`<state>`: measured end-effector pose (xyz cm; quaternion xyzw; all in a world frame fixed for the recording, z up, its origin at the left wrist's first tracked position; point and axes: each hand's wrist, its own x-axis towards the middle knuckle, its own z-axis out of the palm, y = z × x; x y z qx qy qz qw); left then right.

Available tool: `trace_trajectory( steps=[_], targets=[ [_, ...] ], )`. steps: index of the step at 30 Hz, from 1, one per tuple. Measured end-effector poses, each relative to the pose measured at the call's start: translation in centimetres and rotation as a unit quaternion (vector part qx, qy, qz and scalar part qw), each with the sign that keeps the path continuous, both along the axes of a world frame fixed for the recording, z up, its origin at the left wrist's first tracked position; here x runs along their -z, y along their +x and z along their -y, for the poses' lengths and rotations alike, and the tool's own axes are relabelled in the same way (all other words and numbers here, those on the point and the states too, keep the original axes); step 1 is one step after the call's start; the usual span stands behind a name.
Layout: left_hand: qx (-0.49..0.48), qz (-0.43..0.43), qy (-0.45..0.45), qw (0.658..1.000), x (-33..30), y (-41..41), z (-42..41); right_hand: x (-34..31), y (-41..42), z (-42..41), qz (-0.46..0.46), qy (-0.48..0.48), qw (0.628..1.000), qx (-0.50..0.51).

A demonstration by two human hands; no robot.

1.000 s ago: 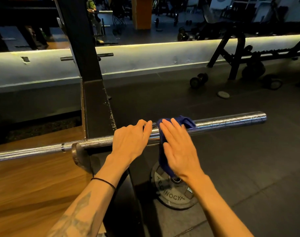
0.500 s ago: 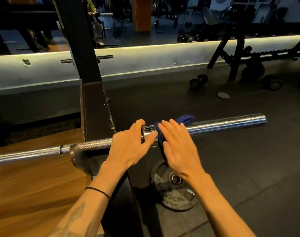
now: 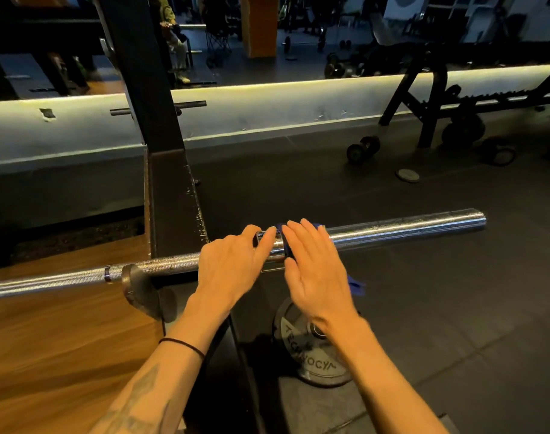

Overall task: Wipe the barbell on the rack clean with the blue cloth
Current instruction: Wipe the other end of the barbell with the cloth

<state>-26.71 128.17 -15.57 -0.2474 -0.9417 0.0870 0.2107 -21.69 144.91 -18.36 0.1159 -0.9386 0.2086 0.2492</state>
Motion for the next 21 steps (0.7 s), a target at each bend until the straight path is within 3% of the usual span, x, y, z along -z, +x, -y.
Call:
trace_trajectory(
  steps=[3,6,7,10,12,17,19,21],
  targets=[
    [-0.011,0.037,0.035,0.999,-0.3,0.2,0.0,-0.4,0.0,-4.6,-0.013,0.069,0.997,0.041],
    [-0.026,0.086,0.202,0.975,-0.5,0.2,-0.1,-0.8,0.4,-8.1,-0.002,0.053,0.989,0.137],
    [-0.012,0.078,0.221,0.972,-0.3,0.2,0.0,-0.7,0.3,-8.0,0.0,0.034,0.986,0.162],
    [0.03,0.048,0.215,0.975,0.3,0.3,0.3,-0.6,-0.3,-4.4,-0.017,-0.075,0.98,0.184],
    [0.028,0.047,0.206,0.977,0.0,0.4,0.4,-0.4,-0.5,-1.1,-0.024,-0.104,0.987,0.116],
    [-0.005,0.055,0.219,0.974,-0.8,0.5,-0.2,-0.9,-0.1,-2.1,-0.001,0.028,1.0,-0.006],
    [-0.002,0.052,0.15,0.987,-1.1,0.5,-0.3,-1.1,-0.1,-5.5,-0.008,0.071,0.997,0.023],
    [0.015,0.017,0.028,0.999,-0.9,0.4,-0.2,-1.0,0.1,-8.6,0.002,0.045,0.995,0.088]
  ],
)
